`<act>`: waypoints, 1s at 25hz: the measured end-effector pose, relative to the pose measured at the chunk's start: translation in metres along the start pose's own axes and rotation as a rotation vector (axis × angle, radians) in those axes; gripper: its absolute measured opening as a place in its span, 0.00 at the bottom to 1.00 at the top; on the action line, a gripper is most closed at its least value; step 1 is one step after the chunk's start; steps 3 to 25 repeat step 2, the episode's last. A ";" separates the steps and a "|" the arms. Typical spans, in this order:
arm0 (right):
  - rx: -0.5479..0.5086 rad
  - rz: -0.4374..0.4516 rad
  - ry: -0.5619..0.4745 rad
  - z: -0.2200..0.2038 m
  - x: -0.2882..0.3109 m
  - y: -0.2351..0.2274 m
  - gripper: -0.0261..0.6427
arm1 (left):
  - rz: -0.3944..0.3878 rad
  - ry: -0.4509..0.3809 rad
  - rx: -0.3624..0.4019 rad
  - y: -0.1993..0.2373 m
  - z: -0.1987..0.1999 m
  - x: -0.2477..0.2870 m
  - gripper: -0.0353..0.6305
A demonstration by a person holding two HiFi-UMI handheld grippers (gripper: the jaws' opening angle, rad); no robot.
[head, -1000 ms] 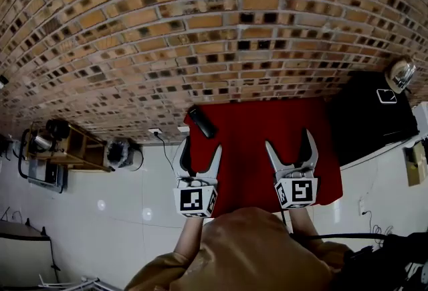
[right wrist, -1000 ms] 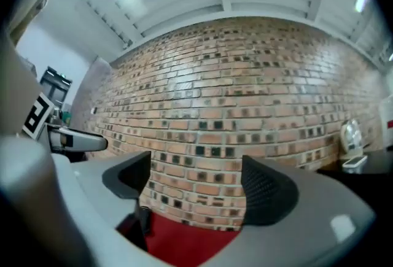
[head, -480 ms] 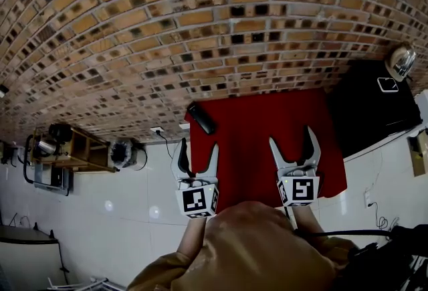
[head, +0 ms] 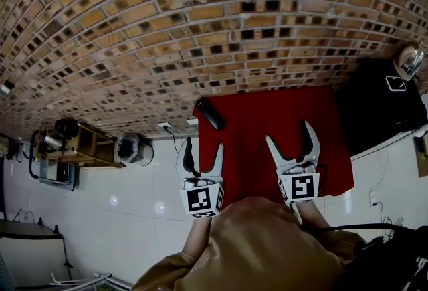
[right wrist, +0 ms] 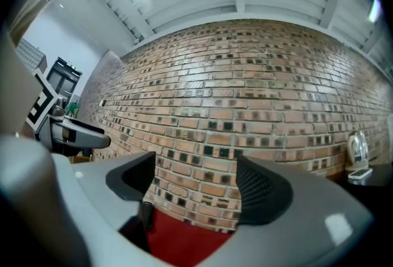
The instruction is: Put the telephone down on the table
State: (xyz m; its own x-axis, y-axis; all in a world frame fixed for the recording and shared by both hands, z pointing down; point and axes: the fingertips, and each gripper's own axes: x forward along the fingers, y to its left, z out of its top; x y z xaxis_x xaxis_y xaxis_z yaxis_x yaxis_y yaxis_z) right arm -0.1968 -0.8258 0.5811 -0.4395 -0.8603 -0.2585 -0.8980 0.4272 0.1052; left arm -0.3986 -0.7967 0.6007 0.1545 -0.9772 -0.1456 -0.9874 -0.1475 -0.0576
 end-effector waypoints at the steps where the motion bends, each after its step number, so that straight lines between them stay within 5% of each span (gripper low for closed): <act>1: 0.000 0.005 -0.001 -0.001 0.001 0.001 0.64 | 0.003 0.001 -0.001 0.001 -0.001 0.000 0.55; 25: 0.000 0.010 -0.002 -0.001 0.002 0.002 0.64 | 0.006 0.001 -0.001 0.001 -0.001 0.001 0.55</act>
